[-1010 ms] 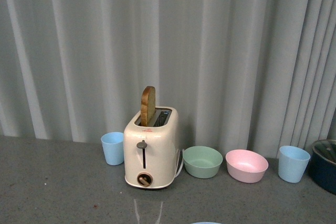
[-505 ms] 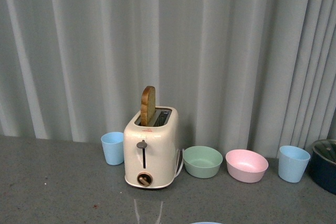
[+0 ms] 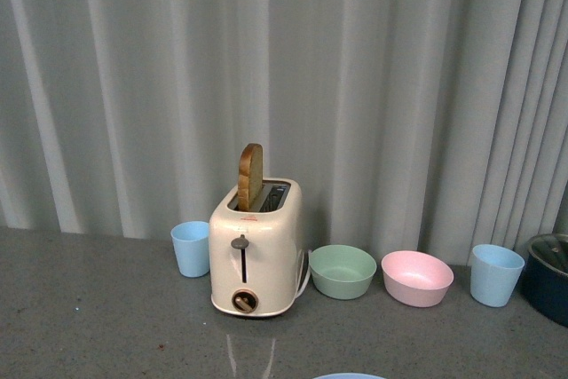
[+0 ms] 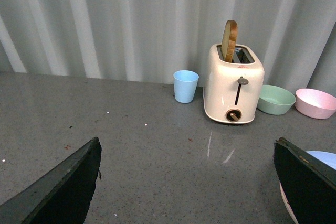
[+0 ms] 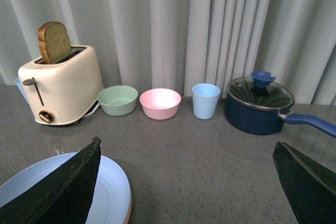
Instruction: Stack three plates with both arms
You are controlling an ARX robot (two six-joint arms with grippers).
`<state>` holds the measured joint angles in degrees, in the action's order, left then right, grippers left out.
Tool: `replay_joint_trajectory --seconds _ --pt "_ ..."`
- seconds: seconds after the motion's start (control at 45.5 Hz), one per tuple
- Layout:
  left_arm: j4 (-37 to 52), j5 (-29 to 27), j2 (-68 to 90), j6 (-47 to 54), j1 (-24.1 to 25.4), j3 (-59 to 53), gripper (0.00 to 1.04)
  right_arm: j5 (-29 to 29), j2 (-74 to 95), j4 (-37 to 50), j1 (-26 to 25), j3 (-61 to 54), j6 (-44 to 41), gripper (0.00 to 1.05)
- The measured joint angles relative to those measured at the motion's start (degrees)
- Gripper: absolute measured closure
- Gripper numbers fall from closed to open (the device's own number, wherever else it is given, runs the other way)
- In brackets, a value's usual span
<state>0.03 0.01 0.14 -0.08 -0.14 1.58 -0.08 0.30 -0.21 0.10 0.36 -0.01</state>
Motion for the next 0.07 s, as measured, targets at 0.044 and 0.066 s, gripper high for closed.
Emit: replay_joint_trajectory --seconds 0.044,0.066 --pt "0.0 0.0 0.0 0.0 0.0 0.0 0.07 0.0 0.0 0.0 0.0 0.0 0.0 0.07" --pt "0.0 0.0 0.0 0.0 0.0 0.0 0.07 0.02 0.0 0.0 0.0 0.0 0.0 0.07"
